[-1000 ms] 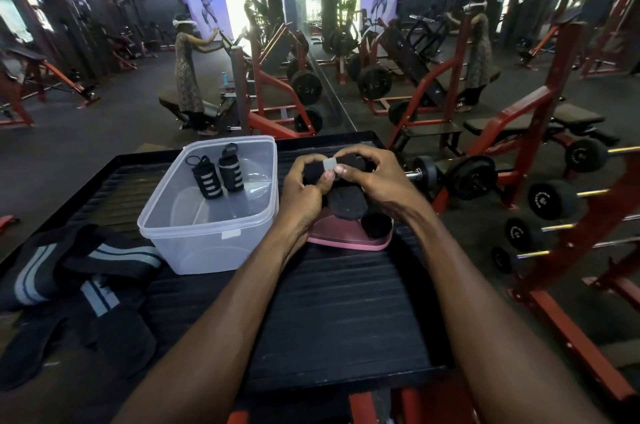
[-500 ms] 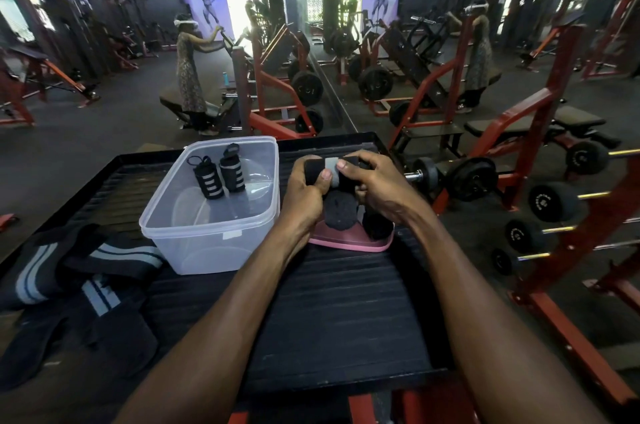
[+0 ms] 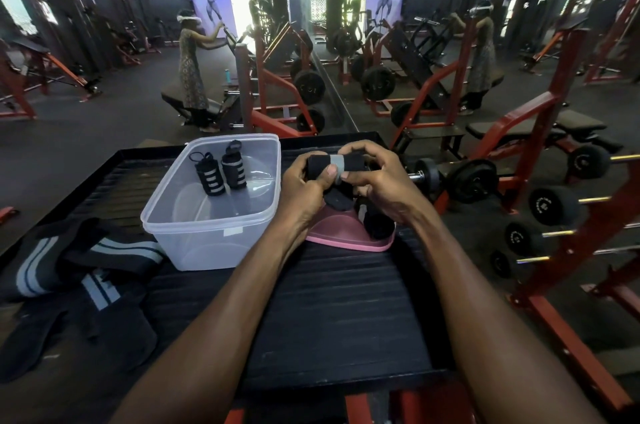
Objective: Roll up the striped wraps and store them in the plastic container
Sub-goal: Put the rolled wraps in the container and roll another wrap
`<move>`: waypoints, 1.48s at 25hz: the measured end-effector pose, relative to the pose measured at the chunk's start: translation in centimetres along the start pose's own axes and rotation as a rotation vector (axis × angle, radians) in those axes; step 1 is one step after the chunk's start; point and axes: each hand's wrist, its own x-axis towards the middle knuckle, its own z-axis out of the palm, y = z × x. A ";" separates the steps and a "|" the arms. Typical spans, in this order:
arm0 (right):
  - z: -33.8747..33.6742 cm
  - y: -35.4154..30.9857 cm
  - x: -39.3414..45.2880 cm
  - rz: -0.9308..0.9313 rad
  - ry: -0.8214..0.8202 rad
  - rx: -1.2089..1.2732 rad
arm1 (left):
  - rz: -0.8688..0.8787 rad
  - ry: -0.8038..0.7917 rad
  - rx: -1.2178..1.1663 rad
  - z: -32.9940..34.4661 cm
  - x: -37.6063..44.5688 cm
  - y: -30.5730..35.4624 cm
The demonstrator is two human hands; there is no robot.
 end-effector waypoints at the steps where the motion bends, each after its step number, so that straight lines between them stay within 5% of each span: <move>1: 0.0 0.1 0.1 0.031 0.004 0.019 | 0.028 -0.004 0.047 0.0 0.0 -0.1; 11: -0.5 0.1 -0.1 -0.098 0.097 -0.234 | -0.044 0.004 0.071 0.0 -0.2 -0.5; 17: -0.2 0.4 0.4 0.076 0.096 -0.048 | 0.098 -0.012 0.157 0.1 -0.9 -0.1; 23: -0.3 0.5 0.0 -0.045 0.143 -0.188 | 0.114 -0.008 0.200 -0.1 -0.9 -0.4; 30: -0.4 0.4 0.1 -0.010 0.094 -0.102 | 0.224 0.007 0.269 -0.2 -0.9 -0.7; 37: 0.0 0.6 0.0 -0.056 0.220 -0.096 | 0.210 0.012 0.332 0.9 -1.7 0.0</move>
